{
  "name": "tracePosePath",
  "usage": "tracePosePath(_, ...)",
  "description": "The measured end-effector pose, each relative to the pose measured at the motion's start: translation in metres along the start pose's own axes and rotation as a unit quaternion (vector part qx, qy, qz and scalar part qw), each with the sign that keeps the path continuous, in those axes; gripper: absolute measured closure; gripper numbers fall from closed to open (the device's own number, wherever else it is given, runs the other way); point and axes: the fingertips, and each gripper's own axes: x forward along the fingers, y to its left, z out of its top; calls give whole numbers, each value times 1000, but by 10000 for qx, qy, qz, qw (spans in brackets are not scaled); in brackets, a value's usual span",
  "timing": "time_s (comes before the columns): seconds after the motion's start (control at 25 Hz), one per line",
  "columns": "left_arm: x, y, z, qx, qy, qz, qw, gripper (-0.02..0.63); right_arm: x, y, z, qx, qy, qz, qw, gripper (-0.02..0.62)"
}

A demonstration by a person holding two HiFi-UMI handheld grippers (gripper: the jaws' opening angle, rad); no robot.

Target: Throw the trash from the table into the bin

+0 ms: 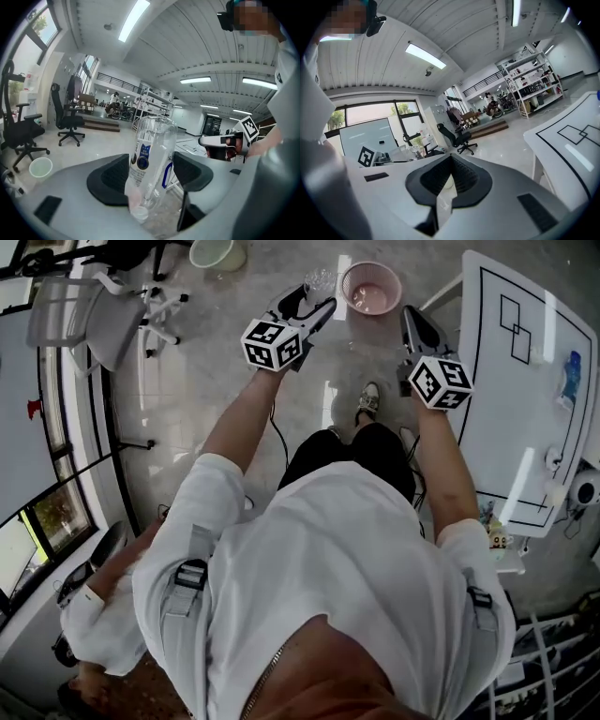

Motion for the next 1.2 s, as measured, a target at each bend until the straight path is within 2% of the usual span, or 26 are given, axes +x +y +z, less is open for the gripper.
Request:
tracePosePath(0.2, 70, 30, -23, 14, 359, -78, 9993, 298, 42, -56, -20, 60, 189, -193, 9996, 598)
tracePosePath(0.44, 145, 72, -81, -21, 660, -325, 9973, 298, 89, -110, -79, 118, 404, -438, 9982, 598)
tracePosePath(0.6, 189, 92, -134, -37, 793, -494, 9956, 298, 114, -149, -135, 146, 556, -594, 9966, 598)
tracePosePath(0.84, 253, 121, -233, -59, 995, -615, 9931, 298, 142, -203, -226, 238, 778, -755, 9938, 600)
tracePosePath(1.2, 339, 166, -366, 177, 1383, -604, 9884, 298, 177, -268, -332, 493, 597, -1019, 9918, 600)
